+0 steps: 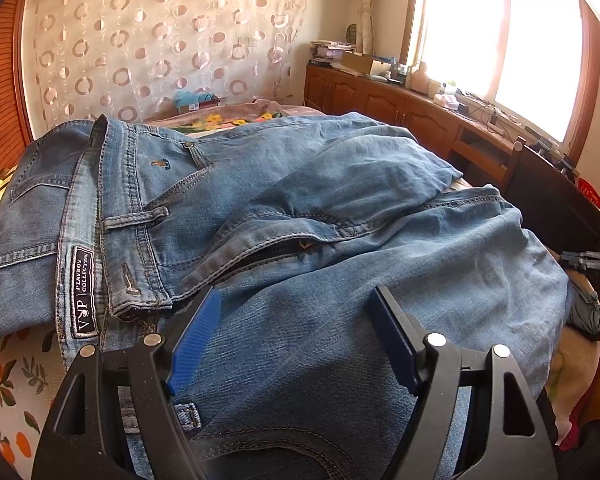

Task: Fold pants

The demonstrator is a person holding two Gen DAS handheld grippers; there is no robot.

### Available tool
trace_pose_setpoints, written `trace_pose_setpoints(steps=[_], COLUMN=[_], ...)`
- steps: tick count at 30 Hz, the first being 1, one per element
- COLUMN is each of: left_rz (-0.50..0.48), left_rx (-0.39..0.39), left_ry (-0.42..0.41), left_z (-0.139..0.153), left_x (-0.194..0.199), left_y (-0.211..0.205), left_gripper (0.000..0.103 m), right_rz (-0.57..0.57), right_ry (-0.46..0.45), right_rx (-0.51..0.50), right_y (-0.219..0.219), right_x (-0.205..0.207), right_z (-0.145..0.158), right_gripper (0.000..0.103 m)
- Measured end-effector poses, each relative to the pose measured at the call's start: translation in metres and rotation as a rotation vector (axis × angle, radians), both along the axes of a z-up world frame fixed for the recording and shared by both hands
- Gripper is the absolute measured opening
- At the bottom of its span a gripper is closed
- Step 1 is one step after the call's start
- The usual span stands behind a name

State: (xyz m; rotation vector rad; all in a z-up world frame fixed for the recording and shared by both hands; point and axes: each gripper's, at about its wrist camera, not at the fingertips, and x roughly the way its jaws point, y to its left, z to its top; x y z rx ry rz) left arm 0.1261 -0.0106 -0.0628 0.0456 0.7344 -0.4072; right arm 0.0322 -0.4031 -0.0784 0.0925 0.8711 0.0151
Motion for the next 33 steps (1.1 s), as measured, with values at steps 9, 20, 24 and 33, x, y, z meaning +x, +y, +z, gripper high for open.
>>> trace_pose_setpoints(steps=[9,20,24,33], left_rz=[0.000,-0.004,-0.005,-0.006], left_rx=[-0.007,-0.003,-0.001,0.001], left_ry=[-0.004,-0.004,-0.001,-0.001], left_z=[0.000,0.000,-0.001,-0.001], left_x=[0.001,0.000,0.001,0.000], left_y=[0.000,0.000,-0.001,-0.001], left_gripper=[0.077,0.077,0.077,0.077], right_rz=[0.163,0.046,-0.118,-0.028], right_ry=[0.135,-0.105,-0.302,-0.240], right_rx=[-0.099,-0.050,-0.003,-0.019], right_y=[0.036,0.016,-0.016,-0.007], right_x=[0.004,-0.008,-0.021,-0.014], right_z=[-0.037,0.029,0.086,0.082], right_gripper=[0.039,0.008,0.000,0.000])
